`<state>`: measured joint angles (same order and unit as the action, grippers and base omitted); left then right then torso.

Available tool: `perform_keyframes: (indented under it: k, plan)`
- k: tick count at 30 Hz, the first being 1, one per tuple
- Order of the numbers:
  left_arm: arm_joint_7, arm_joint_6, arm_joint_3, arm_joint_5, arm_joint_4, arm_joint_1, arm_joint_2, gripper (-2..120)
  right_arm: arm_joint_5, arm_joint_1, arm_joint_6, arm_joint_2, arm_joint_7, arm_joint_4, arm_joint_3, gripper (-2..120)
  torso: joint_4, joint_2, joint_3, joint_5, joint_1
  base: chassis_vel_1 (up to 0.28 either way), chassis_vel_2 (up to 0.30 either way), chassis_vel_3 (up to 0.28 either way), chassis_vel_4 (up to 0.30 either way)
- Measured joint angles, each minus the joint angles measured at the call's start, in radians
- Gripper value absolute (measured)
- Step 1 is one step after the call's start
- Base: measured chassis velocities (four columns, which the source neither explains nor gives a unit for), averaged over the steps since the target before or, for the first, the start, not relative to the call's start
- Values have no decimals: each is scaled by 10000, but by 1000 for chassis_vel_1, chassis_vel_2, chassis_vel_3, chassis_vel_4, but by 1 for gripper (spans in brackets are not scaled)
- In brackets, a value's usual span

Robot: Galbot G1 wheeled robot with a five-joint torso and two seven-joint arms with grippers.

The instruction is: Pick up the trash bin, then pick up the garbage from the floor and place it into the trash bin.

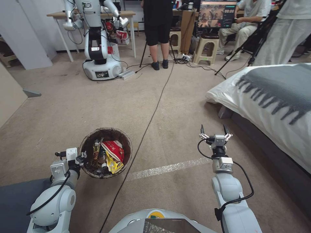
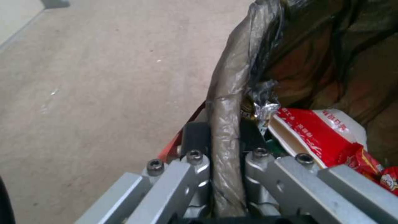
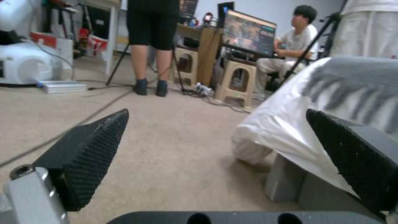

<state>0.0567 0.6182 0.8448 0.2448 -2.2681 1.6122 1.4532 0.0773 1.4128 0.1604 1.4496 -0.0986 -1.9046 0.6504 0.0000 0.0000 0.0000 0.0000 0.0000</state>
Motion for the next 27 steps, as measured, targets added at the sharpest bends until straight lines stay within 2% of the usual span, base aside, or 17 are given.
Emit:
perform_keyframes:
  k: [15,21,27]
  plan:
    - [-345,-181,-138,-294,79,-30,-9,4,7,-46,1,-50,-6,68,-80,100,1,0,0,0,0,36,42,37,31]
    - [-376,-328,-239,-19,133,-132,0,4,28,-31,26,-25,-8,125,-74,100,-1,0,0,0,0,0,0,0,0]
    - [-293,-5,-390,585,100,-201,-5,4,100,-13,61,7,-8,148,-99,100,1,0,0,0,0,0,0,0,0]
